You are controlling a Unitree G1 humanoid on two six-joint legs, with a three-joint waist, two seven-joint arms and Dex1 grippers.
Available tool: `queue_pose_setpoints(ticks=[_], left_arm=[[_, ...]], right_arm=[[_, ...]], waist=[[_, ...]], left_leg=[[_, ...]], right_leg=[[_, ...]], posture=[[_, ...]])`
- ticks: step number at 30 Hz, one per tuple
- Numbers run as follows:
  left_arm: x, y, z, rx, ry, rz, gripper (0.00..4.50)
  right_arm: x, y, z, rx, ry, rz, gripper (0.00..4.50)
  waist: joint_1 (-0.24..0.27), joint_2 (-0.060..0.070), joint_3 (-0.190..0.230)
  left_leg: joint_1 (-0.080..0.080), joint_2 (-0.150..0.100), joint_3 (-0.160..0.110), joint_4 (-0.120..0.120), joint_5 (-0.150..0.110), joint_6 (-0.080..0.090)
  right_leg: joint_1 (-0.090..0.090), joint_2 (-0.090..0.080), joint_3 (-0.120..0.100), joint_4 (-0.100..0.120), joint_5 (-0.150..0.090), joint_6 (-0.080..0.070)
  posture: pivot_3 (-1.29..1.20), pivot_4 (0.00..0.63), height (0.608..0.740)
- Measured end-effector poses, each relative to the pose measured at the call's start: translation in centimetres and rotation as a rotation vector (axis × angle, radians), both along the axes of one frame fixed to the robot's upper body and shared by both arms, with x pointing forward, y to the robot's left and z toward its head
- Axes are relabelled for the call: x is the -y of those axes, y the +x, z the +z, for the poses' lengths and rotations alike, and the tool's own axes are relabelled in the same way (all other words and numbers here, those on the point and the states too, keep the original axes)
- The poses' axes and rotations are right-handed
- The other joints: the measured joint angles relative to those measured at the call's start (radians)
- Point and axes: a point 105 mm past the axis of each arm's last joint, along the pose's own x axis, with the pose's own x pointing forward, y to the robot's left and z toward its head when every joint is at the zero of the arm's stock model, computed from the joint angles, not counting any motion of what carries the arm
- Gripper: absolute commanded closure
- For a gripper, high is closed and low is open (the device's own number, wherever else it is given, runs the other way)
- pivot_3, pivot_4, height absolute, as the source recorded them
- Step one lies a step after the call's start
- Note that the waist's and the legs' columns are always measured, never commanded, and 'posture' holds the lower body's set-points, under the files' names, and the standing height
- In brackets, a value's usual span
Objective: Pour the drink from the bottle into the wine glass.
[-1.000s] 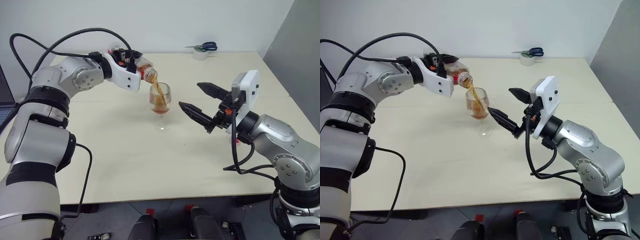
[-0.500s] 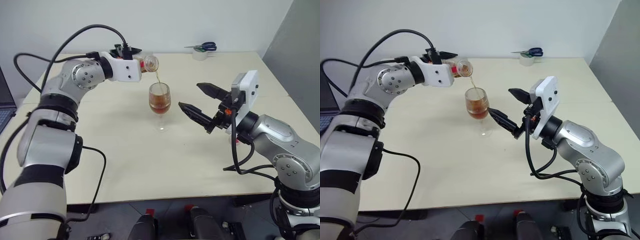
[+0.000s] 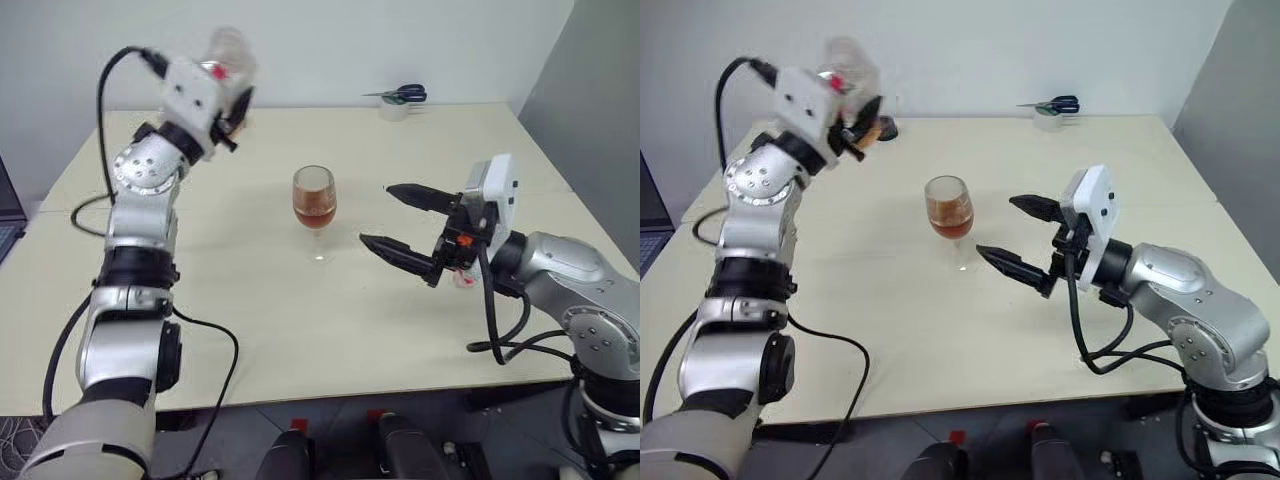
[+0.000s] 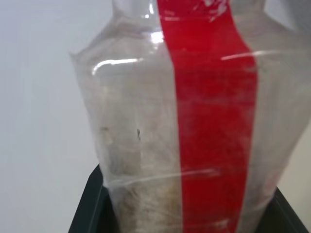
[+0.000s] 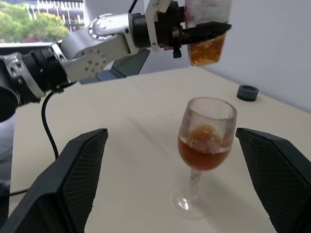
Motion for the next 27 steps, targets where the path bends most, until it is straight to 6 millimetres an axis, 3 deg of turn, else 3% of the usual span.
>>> queue_pose_setpoints(ticks=[4,9,11,18,27], left_arm=[[-4.7,-0.5,-5.9,-0.166,-0.185,0.223,2.82],[-5.4,-1.4,-10.9,-0.283,-0.337,0.239,2.82],[-4.9,-1.5,-12.5,-0.315,-0.381,0.201,2.82],[-3.2,-1.4,-13.5,-0.303,-0.409,0.085,2.82],[-3.3,-1.4,-15.2,-0.317,-0.428,0.05,2.82]], right_arm=[[0.2,-1.2,-2.3,-0.03,-0.033,0.073,0.0],[0.7,-1.6,-4.6,-0.003,-0.073,0.105,0.0],[1.1,-1.2,-5.4,-0.007,-0.073,0.083,0.0],[1.3,-0.9,-5.7,0.01,-0.077,0.066,0.0],[1.4,-0.2,-6.0,0.016,-0.078,0.006,0.0]], waist=[[0.003,0.0,0.0],[0.026,-0.002,-0.001],[0.035,-0.002,-0.001],[0.044,-0.002,-0.001],[0.044,-0.002,-0.001]], left_leg=[[-0.001,0.0,-0.001,0.005,0.0,0.0],[0.0,-0.001,-0.002,0.009,0.0,0.0],[0.0,-0.002,-0.002,0.01,0.0,0.0],[0.0,-0.001,-0.001,0.009,0.0,-0.001],[0.0,-0.002,-0.001,0.009,0.0,-0.001]], right_leg=[[0.001,0.0,-0.001,0.001,0.0,0.0],[0.004,-0.001,-0.001,0.0,0.001,0.002],[0.004,-0.001,-0.001,0.0,0.002,0.002],[0.004,-0.002,-0.001,0.0,0.002,0.002],[0.004,-0.002,-0.001,0.0,0.002,0.002]], posture=[[0.0,0.15,0.74],[0.0,0.15,0.74],[0.0,0.15,0.74],[0.0,0.15,0.74],[0.0,0.15,0.74]])
